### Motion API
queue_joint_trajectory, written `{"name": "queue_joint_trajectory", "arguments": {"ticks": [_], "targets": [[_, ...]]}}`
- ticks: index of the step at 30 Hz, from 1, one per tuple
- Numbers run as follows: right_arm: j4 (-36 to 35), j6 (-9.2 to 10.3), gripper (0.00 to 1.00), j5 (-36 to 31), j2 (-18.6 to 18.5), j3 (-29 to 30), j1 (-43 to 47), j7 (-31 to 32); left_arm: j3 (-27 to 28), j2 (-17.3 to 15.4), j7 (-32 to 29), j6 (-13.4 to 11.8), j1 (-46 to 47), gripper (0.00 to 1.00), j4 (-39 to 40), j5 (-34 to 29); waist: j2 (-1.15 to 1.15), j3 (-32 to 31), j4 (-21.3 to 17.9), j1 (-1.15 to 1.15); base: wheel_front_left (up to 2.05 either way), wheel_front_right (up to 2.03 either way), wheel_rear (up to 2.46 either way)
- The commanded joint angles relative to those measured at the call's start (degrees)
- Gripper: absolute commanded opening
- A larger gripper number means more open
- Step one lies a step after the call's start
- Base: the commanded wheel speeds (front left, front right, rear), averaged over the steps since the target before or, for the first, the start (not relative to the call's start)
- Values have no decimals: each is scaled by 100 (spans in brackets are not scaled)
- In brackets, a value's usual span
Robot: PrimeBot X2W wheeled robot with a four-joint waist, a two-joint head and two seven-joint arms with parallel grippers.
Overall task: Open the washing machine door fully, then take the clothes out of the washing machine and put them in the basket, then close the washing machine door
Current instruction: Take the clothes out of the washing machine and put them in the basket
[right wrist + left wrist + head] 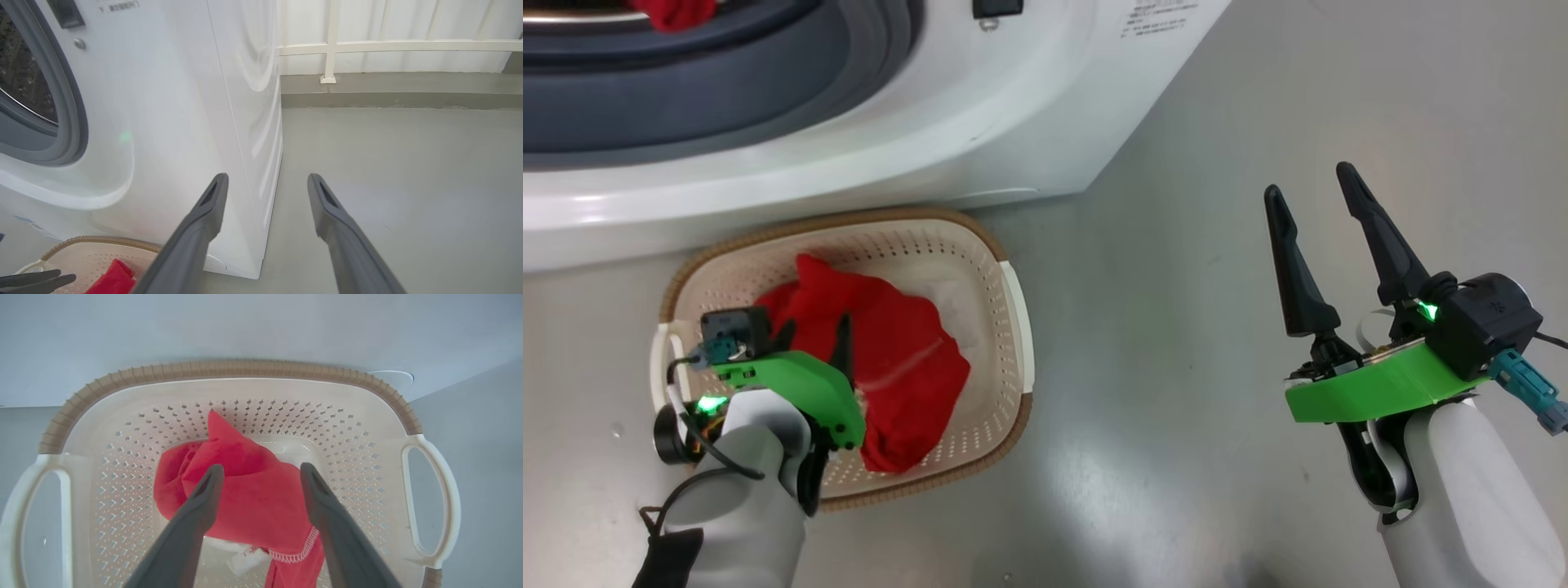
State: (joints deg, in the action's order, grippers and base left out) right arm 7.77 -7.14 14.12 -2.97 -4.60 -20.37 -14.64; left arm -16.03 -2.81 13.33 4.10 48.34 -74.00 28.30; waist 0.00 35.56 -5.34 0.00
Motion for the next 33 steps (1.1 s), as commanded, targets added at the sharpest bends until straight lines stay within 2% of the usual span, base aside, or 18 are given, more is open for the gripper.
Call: {"name": "queue_joint_trajectory", "arguments": {"ticks": [1, 7, 21, 33], "targets": [[-100, -35, 100, 68, 10, -129, 61, -36, 90, -195, 92, 38, -126, 100, 80, -32, 0, -151, 56, 0, 0, 0, 0], [-30, -35, 100, 83, 10, -89, 164, -36, 175, -203, 162, -11, -377, 100, 567, -44, 0, -543, 148, 0, 0, 0, 0], [163, -35, 100, 47, 10, 2, 507, -36, 801, -176, 166, -174, -1772, 100, 3298, -482, 0, -1536, 264, 0, 0, 0, 0], [368, -35, 100, -7, 10, 132, 960, -36, 1239, -132, 166, -391, -3059, 100, 5130, -913, 0, -2593, 219, 0, 0, 0, 0]]}}
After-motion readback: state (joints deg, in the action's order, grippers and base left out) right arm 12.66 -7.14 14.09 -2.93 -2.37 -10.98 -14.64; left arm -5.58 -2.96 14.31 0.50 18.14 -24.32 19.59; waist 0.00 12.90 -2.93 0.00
